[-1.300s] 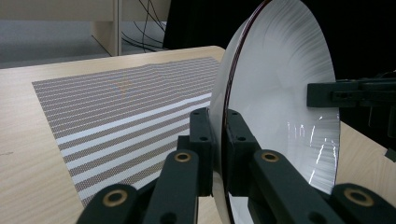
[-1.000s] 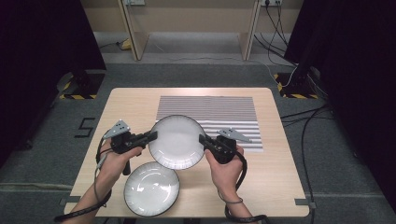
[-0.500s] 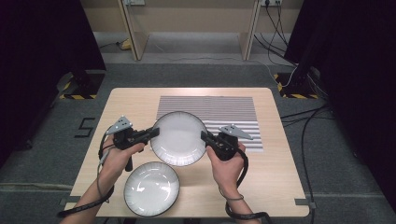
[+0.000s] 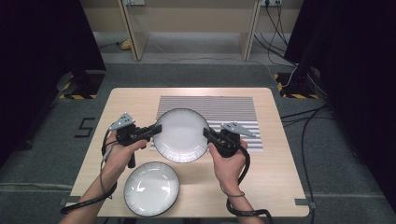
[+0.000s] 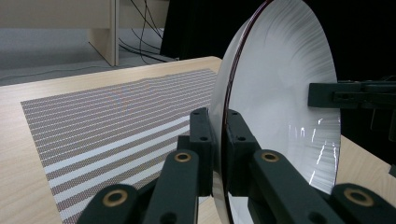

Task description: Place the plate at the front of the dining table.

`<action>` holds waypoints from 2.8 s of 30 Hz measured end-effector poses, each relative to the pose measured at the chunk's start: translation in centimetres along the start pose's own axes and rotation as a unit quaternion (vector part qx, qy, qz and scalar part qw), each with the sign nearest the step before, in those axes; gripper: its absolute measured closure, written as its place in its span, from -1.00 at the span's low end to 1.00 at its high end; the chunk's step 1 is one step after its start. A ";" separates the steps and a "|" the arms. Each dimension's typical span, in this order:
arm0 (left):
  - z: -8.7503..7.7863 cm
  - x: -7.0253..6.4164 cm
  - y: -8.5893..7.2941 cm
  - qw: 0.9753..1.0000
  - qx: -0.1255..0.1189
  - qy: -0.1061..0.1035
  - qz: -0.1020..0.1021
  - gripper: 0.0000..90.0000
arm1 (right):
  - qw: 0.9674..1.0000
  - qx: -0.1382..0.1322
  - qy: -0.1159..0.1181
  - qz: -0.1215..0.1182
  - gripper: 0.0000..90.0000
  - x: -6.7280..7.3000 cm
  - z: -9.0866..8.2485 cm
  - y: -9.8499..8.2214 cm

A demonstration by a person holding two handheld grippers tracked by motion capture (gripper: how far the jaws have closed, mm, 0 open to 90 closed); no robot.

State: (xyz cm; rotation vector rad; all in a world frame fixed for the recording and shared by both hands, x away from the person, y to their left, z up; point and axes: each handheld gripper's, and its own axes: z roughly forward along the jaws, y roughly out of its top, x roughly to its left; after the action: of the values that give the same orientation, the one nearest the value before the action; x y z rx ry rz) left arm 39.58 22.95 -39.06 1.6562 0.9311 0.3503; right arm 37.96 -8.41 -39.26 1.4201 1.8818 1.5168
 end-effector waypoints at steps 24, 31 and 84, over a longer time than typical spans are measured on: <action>1.7 0.1 1.4 1.000 -0.005 0.003 0.006 0.86 | 1.000 -0.013 -0.017 0.002 0.82 -1.0 0.6 1.3; 2.2 0.3 1.6 1.000 -0.006 0.002 0.004 0.86 | 1.000 -0.015 -0.022 0.000 0.82 -1.3 0.7 1.7; 7.0 3.4 4.0 1.000 0.002 0.014 -0.009 0.83 | 0.998 -0.012 -0.055 -0.001 0.81 -3.7 4.4 4.7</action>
State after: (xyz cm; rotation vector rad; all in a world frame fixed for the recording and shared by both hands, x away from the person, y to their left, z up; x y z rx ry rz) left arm 47.93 20.42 -38.40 1.6490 0.9688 0.3605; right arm 45.19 -9.46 -37.93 1.4599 1.7942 1.4256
